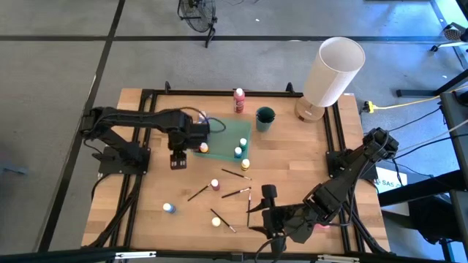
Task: Pick & Place Paint Supplies
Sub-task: Put the big light pink bottle into the green bin
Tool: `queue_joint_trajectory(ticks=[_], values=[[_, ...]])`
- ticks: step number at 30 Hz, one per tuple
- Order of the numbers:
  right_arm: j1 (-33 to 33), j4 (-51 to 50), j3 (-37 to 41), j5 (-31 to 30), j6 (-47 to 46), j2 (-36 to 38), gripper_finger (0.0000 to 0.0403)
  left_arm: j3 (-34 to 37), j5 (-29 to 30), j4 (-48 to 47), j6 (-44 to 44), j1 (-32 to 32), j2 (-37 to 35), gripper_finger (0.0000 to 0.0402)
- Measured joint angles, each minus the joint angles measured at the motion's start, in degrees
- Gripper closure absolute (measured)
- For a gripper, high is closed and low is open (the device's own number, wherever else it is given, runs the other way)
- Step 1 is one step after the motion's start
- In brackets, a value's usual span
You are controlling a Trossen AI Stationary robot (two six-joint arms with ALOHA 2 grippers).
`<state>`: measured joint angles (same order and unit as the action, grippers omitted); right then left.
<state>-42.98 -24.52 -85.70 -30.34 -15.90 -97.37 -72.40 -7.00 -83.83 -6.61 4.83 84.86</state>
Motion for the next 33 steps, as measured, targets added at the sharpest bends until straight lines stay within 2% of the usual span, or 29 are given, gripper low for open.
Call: queue_joint_trajectory(ticks=[7,16,22,27,33], values=[[0.0,-1.0,0.0,3.8,1.1,-2.8,0.0187,0.0,0.8,-6.2,-1.9,-7.5,0.0,0.0223],[0.6,-1.8,0.0,3.0,-0.6,-5.7,0.0187,0.0,12.7,-6.2,-5.5,-16.4,-3.1,0.0232],[1.0,-6.4,0.0,3.7,-12.5,-5.7,0.0187,0.0,17.1,-6.2,-11.7,-21.4,-12.7,0.0233],[1.1,-11.0,0.0,5.1,-20.0,-5.4,0.0187,0.0,25.5,-5.2,-18.2,-26.6,-22.2,0.0233],[2.2,-13.3,0.0,5.4,-27.2,-2.4,0.0186,0.6,33.1,4.0,-20.4,-31.9,-30.7,0.0233]])
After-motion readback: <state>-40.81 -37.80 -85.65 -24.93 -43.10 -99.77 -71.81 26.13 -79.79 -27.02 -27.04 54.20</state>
